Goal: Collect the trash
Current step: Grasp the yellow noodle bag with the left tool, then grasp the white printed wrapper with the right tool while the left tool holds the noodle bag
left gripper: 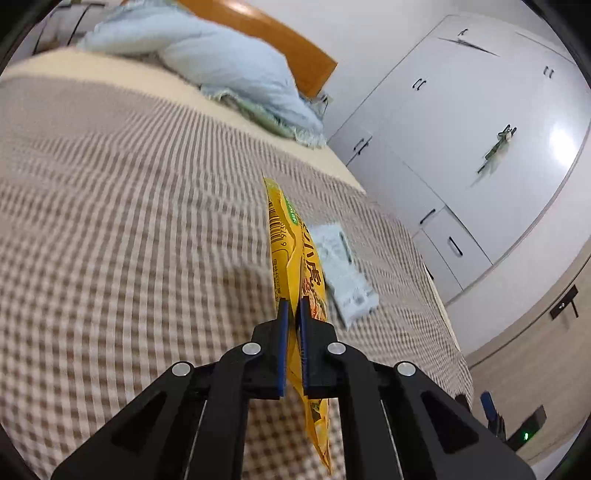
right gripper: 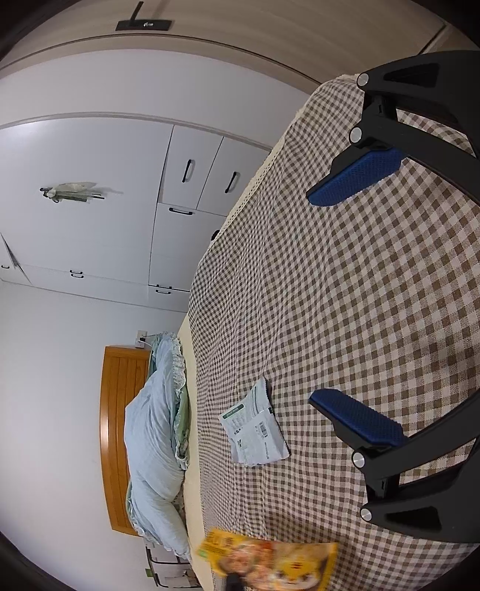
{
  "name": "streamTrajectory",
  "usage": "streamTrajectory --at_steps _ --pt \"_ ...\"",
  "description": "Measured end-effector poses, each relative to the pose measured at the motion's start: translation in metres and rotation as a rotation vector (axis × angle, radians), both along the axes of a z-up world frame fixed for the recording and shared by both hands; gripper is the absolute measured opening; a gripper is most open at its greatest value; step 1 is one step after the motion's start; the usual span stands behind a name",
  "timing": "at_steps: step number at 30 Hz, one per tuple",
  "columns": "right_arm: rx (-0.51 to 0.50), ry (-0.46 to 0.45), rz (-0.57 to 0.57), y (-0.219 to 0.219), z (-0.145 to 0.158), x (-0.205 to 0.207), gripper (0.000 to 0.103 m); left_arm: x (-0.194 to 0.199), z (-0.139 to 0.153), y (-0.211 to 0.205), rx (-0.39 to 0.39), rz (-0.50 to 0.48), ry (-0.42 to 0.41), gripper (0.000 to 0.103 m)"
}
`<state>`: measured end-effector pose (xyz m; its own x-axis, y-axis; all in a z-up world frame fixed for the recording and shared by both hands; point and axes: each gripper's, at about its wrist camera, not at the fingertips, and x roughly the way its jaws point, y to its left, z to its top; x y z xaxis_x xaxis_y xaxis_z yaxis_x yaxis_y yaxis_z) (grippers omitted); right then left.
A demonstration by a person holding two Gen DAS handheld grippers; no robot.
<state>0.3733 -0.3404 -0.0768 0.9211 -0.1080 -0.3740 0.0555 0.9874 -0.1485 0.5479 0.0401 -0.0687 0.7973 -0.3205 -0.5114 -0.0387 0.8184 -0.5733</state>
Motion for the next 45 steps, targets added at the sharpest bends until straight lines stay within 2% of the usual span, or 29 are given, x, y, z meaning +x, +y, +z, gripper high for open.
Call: streamTrajectory --at_steps 7,12,15,18,22,27,32,41,42,44,45 --pt "-0.051 0.007 0.003 0.009 -0.004 0.001 0.095 0.012 0.023 -0.004 0.063 0.095 -0.120 0.002" --pt "-0.134 0.017 0.002 0.022 -0.006 0.003 0.095 0.021 0.008 -0.006 0.001 0.124 -0.162 0.003" --pt "-0.221 0.024 0.026 0.037 -0.008 0.009 0.095 0.022 -0.006 -0.002 0.019 0.111 -0.155 0.002" --pt "-0.331 0.042 0.060 0.063 -0.008 0.028 0.095 0.018 -0.009 0.014 -0.015 0.115 -0.173 0.002" --pt "-0.462 0.023 0.144 0.112 0.002 0.053 0.095 0.010 -0.004 0.022 0.030 0.144 -0.221 0.002" --pt "-0.618 0.015 0.197 0.166 -0.005 0.084 0.095 0.016 -0.009 0.030 0.025 0.166 -0.192 0.002" --pt "-0.650 0.076 0.233 0.199 -0.024 0.112 0.095 0.022 -0.024 0.046 -0.025 0.191 -0.134 0.002" --pt "-0.658 0.187 0.168 0.223 -0.052 0.161 0.095 0.027 -0.036 0.052 -0.051 0.180 -0.103 0.002" --pt "-0.637 0.193 0.152 0.220 -0.051 0.163 0.094 0.029 -0.036 0.050 -0.051 0.175 -0.102 0.002" --pt "-0.629 0.204 0.099 0.217 -0.053 0.172 0.086 0.029 -0.035 0.048 -0.044 0.174 -0.101 0.002" --pt "-0.666 0.199 0.071 0.218 -0.057 0.175 0.070 0.029 -0.036 0.049 -0.046 0.173 -0.101 0.002"
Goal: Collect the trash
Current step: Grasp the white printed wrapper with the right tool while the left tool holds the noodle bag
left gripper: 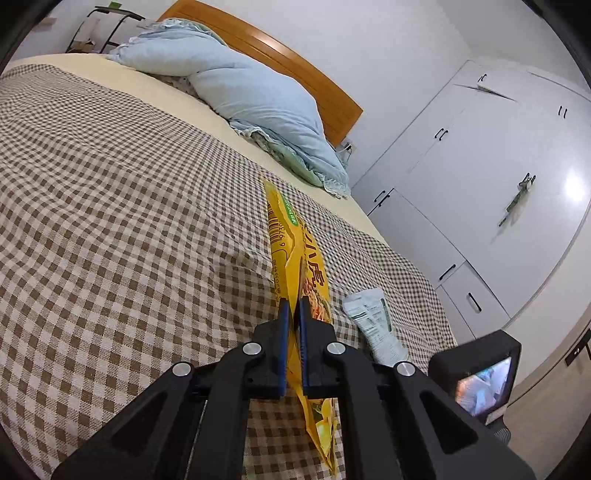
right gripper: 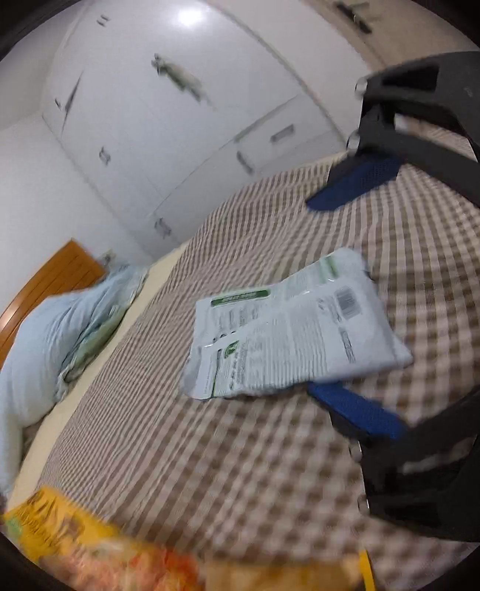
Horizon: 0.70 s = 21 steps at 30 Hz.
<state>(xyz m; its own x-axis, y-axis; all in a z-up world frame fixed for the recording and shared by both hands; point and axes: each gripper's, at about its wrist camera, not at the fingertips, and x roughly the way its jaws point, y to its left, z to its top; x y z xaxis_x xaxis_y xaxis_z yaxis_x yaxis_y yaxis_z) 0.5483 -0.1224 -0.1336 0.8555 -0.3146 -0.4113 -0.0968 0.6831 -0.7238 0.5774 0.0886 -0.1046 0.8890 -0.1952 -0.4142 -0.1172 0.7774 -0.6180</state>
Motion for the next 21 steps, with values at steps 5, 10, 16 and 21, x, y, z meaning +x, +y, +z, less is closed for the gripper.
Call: streamTrajectory --at_steps 5,10,16,21 --pt "-0.057 0.017 -0.031 -0.002 -0.013 0.010 0.050 0.002 0.001 -0.003 -0.003 -0.004 0.003 0.002" --pt "-0.068 0.007 -0.047 -0.004 -0.018 0.024 0.050 0.003 0.002 -0.007 0.012 -0.013 -0.001 0.002" --pt "0.001 0.080 -0.041 -0.008 -0.018 0.042 0.047 0.003 0.002 -0.013 0.018 -0.022 -0.005 0.002" --pt "0.070 0.134 -0.033 -0.018 -0.016 0.051 0.040 0.003 0.001 -0.013 0.019 -0.023 -0.008 0.002"
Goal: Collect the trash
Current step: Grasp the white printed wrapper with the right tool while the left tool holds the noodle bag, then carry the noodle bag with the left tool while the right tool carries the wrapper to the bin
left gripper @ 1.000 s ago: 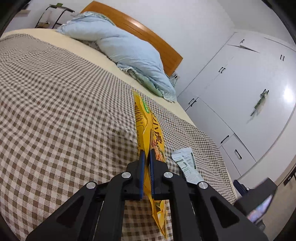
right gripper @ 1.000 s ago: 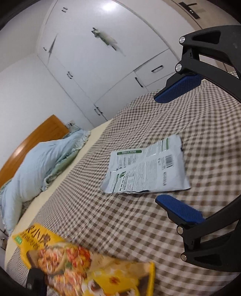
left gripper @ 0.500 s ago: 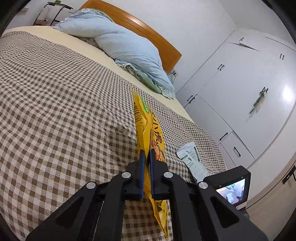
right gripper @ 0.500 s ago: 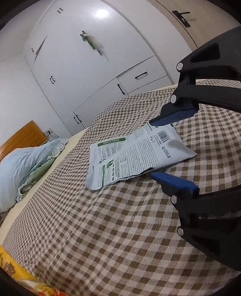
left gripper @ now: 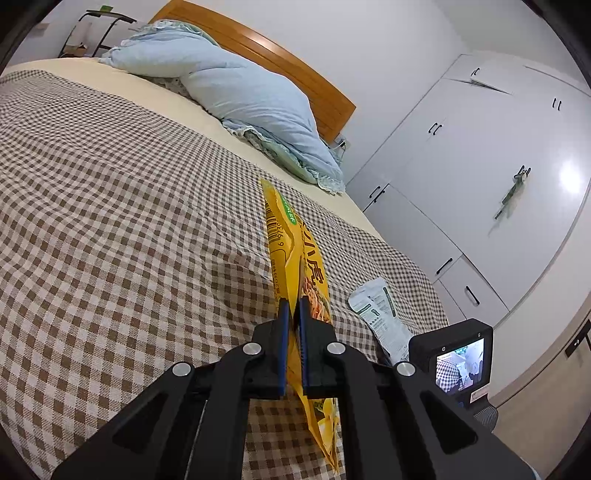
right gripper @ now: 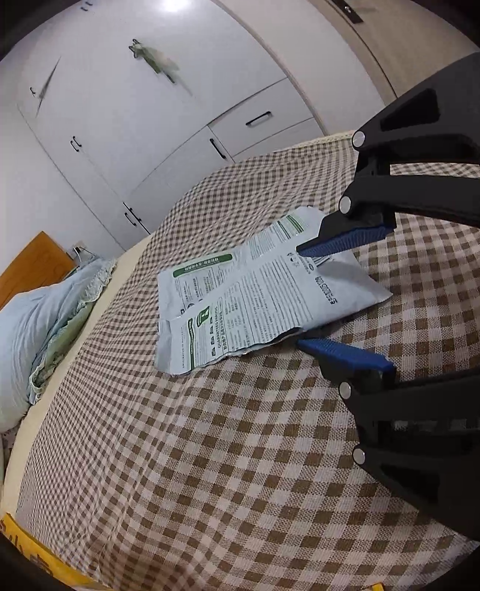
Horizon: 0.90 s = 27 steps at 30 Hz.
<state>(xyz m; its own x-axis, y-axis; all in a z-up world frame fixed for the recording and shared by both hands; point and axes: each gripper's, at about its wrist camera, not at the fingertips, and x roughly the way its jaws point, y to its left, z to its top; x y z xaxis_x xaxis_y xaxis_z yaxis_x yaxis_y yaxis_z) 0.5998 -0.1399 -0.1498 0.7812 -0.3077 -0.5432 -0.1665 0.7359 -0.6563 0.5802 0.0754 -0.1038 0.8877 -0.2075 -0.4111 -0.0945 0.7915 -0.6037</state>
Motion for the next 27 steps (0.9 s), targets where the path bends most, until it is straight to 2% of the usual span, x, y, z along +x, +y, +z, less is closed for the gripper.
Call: streamTrajectory --at_steps 3,5,7,12,16,20,24,27 --pt "-0.012 0.026 0.024 0.004 -0.006 0.003 0.015 0.000 0.000 0.000 0.001 -0.001 -0.003 0.002" --pt "-0.027 0.024 0.021 0.006 -0.008 0.004 0.008 -0.001 0.000 0.000 0.002 -0.002 -0.005 0.002" --pt "0.000 0.018 0.020 0.002 -0.005 0.003 0.004 -0.001 0.001 0.000 0.003 -0.003 -0.007 0.002" --pt "0.175 -0.041 0.028 -0.018 0.020 -0.003 0.002 -0.002 0.004 -0.003 0.017 -0.013 -0.024 0.002" --pt "0.374 -0.078 0.064 -0.043 0.045 -0.026 0.002 -0.009 0.012 -0.009 0.035 -0.025 -0.049 0.002" --pt "0.449 -0.088 0.109 -0.053 0.060 -0.052 0.002 -0.026 0.025 -0.014 0.024 -0.039 -0.091 0.002" --pt "0.475 -0.124 0.156 -0.059 0.078 -0.087 0.002 -0.052 0.042 -0.025 0.080 -0.053 -0.119 0.002" --pt "0.512 -0.136 0.175 -0.064 0.095 -0.111 0.002 -0.070 0.051 -0.032 0.087 -0.068 -0.121 0.002"
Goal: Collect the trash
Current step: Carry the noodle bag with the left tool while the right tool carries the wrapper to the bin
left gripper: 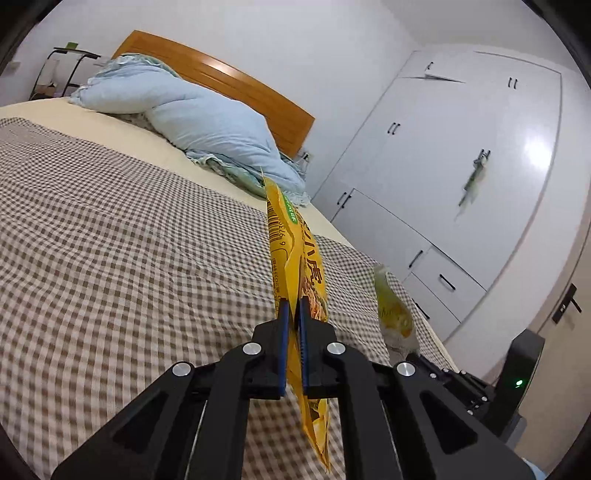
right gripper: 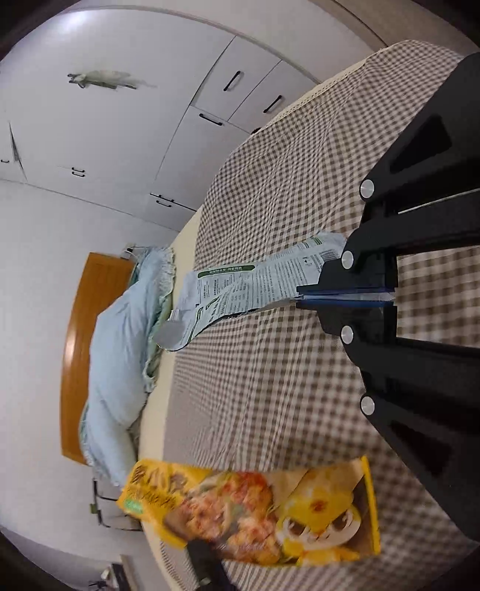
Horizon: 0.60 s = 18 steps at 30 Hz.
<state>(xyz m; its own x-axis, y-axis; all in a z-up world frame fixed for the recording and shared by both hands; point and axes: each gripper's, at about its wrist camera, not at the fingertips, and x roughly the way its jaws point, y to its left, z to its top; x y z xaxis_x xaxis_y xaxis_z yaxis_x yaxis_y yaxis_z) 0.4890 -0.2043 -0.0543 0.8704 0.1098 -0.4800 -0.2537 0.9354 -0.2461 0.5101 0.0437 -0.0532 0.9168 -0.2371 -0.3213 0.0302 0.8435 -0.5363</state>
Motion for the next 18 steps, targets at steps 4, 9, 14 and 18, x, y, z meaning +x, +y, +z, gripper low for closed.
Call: streamTrajectory --at_steps 4,9,14,18 --pt "0.038 -0.019 0.020 -0.010 0.021 -0.027 0.002 -0.028 0.016 -0.009 0.034 -0.009 -0.007 0.002" --pt "0.075 -0.040 0.045 -0.020 0.044 -0.065 0.002 -0.068 0.035 -0.018 0.074 -0.011 -0.021 0.002" --pt "0.099 -0.058 0.068 -0.026 0.059 -0.108 0.002 -0.108 0.053 -0.030 0.106 -0.008 -0.034 0.002" --pt "0.108 -0.075 0.089 -0.033 0.068 -0.139 0.002 -0.144 0.067 -0.038 0.128 -0.011 -0.049 0.002"
